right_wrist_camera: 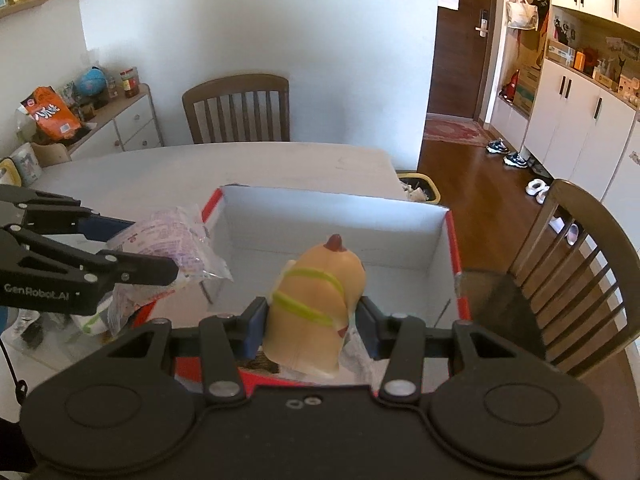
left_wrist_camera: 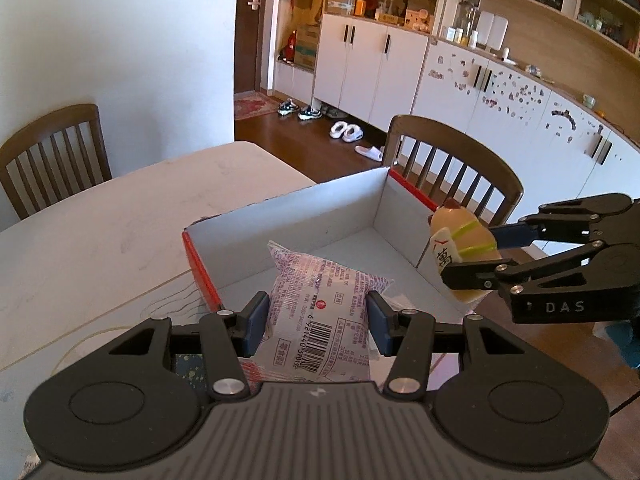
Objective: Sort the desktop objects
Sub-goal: 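Carry the bread bag with the left tool while the right tool carries the yellow toy to the box, then lower the bread bag into the box with the left tool while the right tool releases the toy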
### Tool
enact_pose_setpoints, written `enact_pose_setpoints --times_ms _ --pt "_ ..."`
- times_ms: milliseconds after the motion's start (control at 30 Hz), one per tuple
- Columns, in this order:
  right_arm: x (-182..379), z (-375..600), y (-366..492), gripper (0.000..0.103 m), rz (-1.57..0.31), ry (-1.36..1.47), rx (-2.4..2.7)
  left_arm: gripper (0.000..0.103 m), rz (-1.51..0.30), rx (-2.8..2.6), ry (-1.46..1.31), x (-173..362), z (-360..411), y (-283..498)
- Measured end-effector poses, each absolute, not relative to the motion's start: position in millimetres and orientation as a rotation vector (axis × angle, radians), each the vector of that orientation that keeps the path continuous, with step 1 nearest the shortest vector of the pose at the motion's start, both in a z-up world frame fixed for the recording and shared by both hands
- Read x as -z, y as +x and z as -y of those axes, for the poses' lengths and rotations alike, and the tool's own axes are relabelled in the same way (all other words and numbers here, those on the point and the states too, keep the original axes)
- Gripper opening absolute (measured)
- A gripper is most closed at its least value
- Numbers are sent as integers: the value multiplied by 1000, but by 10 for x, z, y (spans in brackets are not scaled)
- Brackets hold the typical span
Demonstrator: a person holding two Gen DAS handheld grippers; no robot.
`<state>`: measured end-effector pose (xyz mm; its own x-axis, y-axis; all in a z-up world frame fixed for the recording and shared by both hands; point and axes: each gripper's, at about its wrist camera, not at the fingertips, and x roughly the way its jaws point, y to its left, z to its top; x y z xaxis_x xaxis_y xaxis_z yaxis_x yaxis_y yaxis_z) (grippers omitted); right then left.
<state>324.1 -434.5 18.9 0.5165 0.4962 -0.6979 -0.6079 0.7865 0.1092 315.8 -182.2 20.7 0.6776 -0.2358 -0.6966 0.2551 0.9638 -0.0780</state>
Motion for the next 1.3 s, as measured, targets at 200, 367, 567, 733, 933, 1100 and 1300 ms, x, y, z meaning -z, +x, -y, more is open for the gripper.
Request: enact_pose_setpoints --times_ms 200,367,567,733,933,1100,1300 --pt "-50 4353 3473 47 -825 -173 -665 51 -825 290 87 -29 1970 3406" --pt "61 4299 3614 47 -849 -205 -656 51 -840 305 128 26 2069 3573" --pt "178 4238 3792 47 -877 -231 -656 51 -884 301 168 156 2129 3769" --pt "337 4145 3959 47 -912 -273 -644 51 -930 293 216 278 2186 3933" --pt "491 4093 4100 47 -945 -290 -662 51 -971 275 219 379 2202 4112" --pt "633 4015 4138 47 -978 -354 -665 51 -1010 264 244 492 2230 4254" --pt "750 3930 4154 47 -985 -430 -670 51 -1054 269 276 618 2286 4328"
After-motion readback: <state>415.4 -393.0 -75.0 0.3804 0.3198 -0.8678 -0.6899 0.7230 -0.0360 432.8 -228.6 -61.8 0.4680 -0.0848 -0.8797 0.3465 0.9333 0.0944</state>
